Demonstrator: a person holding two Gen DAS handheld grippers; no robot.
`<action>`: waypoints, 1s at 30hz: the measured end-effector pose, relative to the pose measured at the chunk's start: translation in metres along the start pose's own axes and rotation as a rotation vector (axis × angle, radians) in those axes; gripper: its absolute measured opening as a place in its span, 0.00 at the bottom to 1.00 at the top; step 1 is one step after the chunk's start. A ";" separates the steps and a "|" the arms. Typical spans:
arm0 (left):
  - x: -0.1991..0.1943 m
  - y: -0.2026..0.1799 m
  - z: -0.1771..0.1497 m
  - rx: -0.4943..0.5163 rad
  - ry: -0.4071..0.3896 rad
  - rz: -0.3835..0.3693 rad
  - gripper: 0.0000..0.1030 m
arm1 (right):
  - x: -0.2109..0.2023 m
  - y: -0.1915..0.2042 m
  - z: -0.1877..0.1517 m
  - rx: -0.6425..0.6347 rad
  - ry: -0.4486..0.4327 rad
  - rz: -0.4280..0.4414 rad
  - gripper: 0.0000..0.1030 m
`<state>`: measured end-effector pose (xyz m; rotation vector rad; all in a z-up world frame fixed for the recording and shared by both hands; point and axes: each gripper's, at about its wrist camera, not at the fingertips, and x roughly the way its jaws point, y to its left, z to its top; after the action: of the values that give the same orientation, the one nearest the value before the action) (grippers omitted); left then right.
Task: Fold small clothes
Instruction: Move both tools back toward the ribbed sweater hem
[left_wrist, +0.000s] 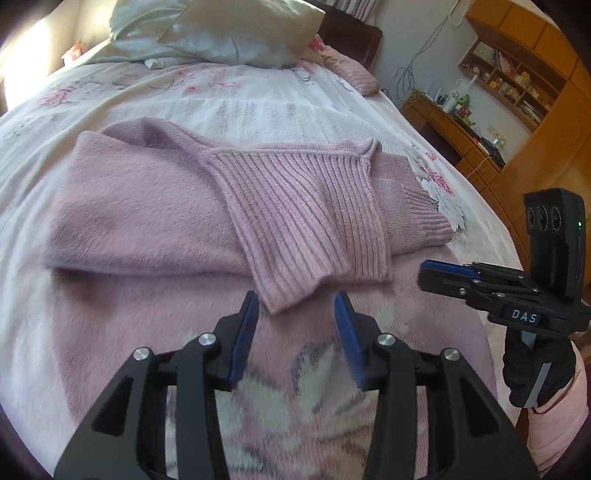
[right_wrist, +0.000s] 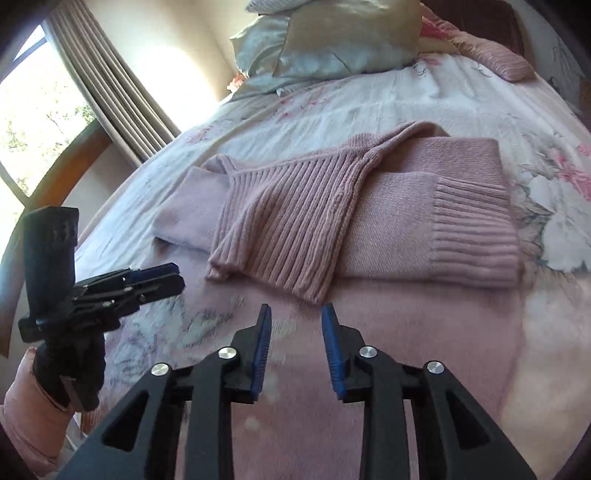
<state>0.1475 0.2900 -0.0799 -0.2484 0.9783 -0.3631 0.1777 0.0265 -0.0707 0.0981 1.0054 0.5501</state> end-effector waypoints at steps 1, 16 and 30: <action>-0.014 0.003 -0.014 -0.010 -0.008 0.032 0.49 | -0.014 0.004 -0.017 -0.004 -0.011 -0.014 0.31; -0.174 0.029 -0.201 -0.151 -0.063 0.329 0.56 | -0.145 0.027 -0.219 0.163 -0.059 -0.196 0.39; -0.187 0.035 -0.245 -0.184 -0.031 0.323 0.63 | -0.136 0.005 -0.259 0.277 -0.003 -0.241 0.47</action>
<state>-0.1475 0.3875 -0.0819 -0.2566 1.0038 0.0265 -0.0929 -0.0786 -0.1049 0.2202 1.0691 0.1893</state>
